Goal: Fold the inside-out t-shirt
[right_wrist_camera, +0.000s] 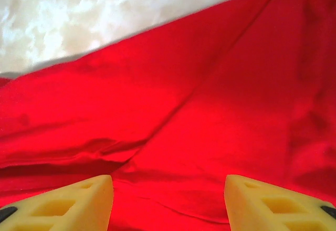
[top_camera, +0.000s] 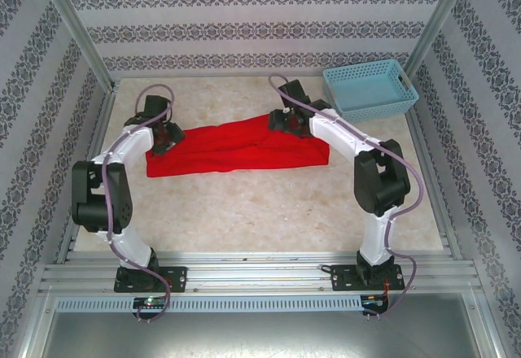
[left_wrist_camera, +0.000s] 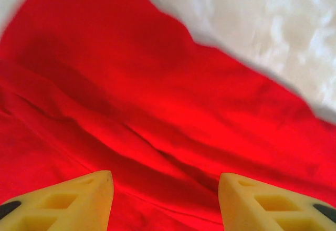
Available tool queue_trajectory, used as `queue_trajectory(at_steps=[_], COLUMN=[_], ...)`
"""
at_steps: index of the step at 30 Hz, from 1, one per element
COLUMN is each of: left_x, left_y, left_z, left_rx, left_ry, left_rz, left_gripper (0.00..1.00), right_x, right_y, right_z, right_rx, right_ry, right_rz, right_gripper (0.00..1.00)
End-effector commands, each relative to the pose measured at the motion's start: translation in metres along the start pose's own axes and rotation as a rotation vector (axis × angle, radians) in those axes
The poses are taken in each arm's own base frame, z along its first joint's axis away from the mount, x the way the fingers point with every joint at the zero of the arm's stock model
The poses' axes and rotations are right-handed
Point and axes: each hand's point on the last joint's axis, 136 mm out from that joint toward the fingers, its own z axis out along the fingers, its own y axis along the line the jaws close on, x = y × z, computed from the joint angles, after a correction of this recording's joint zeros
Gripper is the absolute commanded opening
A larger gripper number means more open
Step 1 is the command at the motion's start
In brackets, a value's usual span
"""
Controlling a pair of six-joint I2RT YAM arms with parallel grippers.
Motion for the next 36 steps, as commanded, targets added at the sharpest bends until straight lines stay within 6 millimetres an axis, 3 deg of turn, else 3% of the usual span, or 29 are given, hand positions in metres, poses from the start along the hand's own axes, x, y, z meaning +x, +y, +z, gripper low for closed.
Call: queue_trajectory(at_steps=[1,6,9,14,19,23,26,30,32,36], left_x=[0.003,-0.011,-0.027,-0.045,-0.055,-0.067,-0.072,-0.064,-0.059,-0.047], left_y=[0.009,0.019,0.032,0.057,0.082,0.091,0.078,0.07,0.069,0.07], left_z=[0.02,0.047,0.055,0.054,0.041,0.018,-0.004,-0.019,-0.018,0.002], left_rx=[-0.035,-0.067,-0.076,-0.075,-0.078,-0.085,-0.029,0.014,0.021,0.011], left_ry=[0.039,0.059,0.052,0.052,0.027,-0.025,-0.069,-0.071,-0.069,-0.013], left_rz=[0.003,-0.029,-0.074,-0.151,-0.207,-0.209,-0.184,-0.168,-0.161,-0.147], left_gripper=[0.55,0.55,0.56,0.59,0.63,0.67,0.74,0.76,0.76,0.76], right_x=[0.017,0.029,0.023,0.012,0.004,-0.007,-0.015,-0.019,-0.016,-0.005], right_y=[-0.007,-0.024,-0.043,-0.072,-0.09,-0.09,-0.082,-0.061,-0.051,-0.047], right_z=[0.029,0.061,0.073,0.084,0.082,0.072,0.063,0.044,0.037,0.041], right_rx=[-0.021,0.016,0.056,0.108,0.131,0.13,0.108,0.078,0.084,0.123], right_ry=[0.064,0.137,0.139,0.141,0.121,0.089,0.065,0.032,0.016,0.033], right_rz=[0.069,0.128,0.159,0.199,0.219,0.187,0.153,0.099,0.07,0.036], right_gripper=[0.59,0.59,0.59,0.59,0.59,0.59,0.59,0.59,0.62,0.79])
